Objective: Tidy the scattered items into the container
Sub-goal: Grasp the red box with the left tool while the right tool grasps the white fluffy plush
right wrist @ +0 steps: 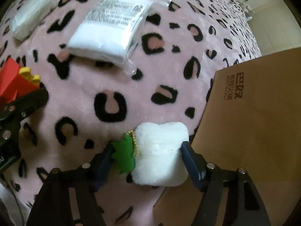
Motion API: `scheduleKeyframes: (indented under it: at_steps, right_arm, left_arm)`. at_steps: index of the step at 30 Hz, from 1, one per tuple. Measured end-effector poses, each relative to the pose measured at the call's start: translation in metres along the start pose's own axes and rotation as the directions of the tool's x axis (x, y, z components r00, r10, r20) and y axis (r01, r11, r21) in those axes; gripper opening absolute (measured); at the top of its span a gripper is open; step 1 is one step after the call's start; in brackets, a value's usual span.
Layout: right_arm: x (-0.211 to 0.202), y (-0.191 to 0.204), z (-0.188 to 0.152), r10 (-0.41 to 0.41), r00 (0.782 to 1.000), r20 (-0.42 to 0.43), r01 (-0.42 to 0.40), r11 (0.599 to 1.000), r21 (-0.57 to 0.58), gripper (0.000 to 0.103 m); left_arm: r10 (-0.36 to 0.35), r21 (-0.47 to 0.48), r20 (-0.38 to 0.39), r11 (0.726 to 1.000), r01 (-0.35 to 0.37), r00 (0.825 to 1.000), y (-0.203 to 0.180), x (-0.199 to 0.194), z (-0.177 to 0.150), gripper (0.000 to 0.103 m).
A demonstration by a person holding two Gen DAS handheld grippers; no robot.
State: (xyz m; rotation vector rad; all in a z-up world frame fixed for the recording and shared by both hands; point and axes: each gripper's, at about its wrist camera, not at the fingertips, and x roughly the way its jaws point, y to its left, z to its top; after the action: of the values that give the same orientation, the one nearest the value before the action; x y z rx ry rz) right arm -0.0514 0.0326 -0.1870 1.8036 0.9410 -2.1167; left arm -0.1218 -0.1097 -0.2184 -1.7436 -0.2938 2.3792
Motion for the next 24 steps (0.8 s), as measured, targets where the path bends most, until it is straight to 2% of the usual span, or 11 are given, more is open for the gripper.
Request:
scheduleKeyframes:
  at_steps: [4,8,14,16,19,24]
  right_arm:
    - [-0.012,-0.009,-0.002,0.03,0.999,0.025,-0.03,0.999,0.029,0.053]
    - [-0.012,-0.013,-0.003,0.045,0.999,0.009,-0.045,0.998,0.032,0.053]
    - [-0.001,-0.007,-0.009,-0.024,0.999,-0.023,0.024,1.0,0.009,0.055]
    - [-0.001,-0.007,-0.011,-0.027,1.0,-0.015,0.027,0.999,0.02,0.052]
    - [-0.01,-0.017,-0.013,0.017,1.0,0.01,-0.018,0.997,0.071,0.046]
    - [-0.03,-0.034,-0.018,0.172,0.984,0.052,-0.178,0.972,0.155,0.043]
  left_arm:
    - [0.021,0.001,0.013,1.0,-0.021,1.0,0.003,-0.008,-0.001,0.064]
    - [0.025,-0.017,0.011,1.0,-0.025,1.0,0.011,-0.011,-0.002,0.064]
    - [0.023,-0.034,0.005,0.999,-0.023,1.0,0.017,-0.007,-0.001,0.064]
    - [0.018,-0.037,0.008,0.999,-0.018,1.0,0.017,-0.008,-0.001,0.064]
    - [0.014,-0.043,0.017,0.999,-0.014,1.0,0.02,-0.012,-0.002,0.064]
    - [0.022,-0.054,0.029,0.998,-0.02,0.999,0.027,-0.025,-0.007,0.064]
